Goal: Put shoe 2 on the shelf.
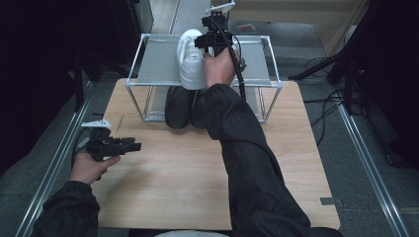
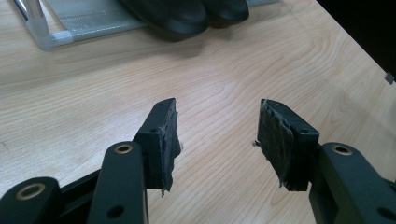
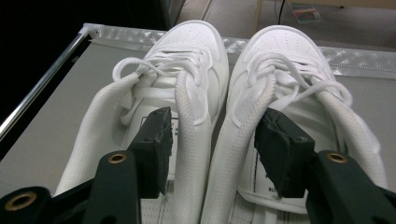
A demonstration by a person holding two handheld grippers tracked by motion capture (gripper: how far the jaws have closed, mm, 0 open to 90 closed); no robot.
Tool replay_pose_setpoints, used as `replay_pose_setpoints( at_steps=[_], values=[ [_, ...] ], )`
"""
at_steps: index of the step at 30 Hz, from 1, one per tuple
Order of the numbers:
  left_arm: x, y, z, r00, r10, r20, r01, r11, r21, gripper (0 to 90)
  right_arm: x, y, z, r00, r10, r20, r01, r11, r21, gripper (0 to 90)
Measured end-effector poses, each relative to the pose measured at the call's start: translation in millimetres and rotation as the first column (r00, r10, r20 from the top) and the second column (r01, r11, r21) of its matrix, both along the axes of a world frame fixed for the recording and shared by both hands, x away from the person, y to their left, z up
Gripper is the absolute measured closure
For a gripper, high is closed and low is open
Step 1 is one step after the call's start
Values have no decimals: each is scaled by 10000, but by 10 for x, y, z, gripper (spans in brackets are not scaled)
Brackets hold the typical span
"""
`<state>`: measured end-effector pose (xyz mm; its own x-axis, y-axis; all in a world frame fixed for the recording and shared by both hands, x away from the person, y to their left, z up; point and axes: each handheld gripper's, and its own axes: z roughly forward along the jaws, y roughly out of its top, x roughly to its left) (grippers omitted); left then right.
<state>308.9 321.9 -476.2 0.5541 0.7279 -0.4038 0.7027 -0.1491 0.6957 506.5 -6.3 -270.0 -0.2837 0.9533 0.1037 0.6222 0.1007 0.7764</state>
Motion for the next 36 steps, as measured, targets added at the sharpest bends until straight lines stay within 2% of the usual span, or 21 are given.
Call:
replay_pose_setpoints(
  at_steps=[8, 20, 23, 24, 25, 26, 33, 36],
  values=[
    [9, -37, -4, 9998, -167, -77, 169, 9996, 238, 477, -139, -102, 82, 9978, 620, 250, -626, 9978, 231, 457],
    [6, -57, -6, 9995, -301, -134, 306, 9990, 315, 466, -396, -166, 218, 9846, 1683, 473, -1705, 9842, 470, 454],
    [4, -69, -8, 9996, -260, -133, 264, 9992, 285, 465, -512, -181, 215, 9759, 2090, 625, -2124, 9758, 521, 453],
    [5, -72, -9, 9996, -258, -123, 262, 9992, 301, 465, -512, -181, 215, 9759, 2090, 625, -2124, 9758, 521, 453],
    [7, -73, -9, 9995, -288, -135, 293, 9991, 308, 464, -571, -186, 201, 9712, 2300, 614, -2335, 9707, 575, 453],
    [7, -77, -9, 9994, -304, -138, 309, 9990, 322, 464, -571, -186, 201, 9712, 2300, 614, -2335, 9707, 575, 453],
    [2, -100, -10, 9993, -361, -138, 367, 9984, 433, 462, -786, -227, 158, 9558, 2836, 769, -2886, 9553, 642, 448],
    [2, -102, -10, 9994, -325, -135, 330, 9986, 407, 462, -881, -266, 113, 9431, 3236, 761, -3292, 9410, 787, 430]
  ],
)
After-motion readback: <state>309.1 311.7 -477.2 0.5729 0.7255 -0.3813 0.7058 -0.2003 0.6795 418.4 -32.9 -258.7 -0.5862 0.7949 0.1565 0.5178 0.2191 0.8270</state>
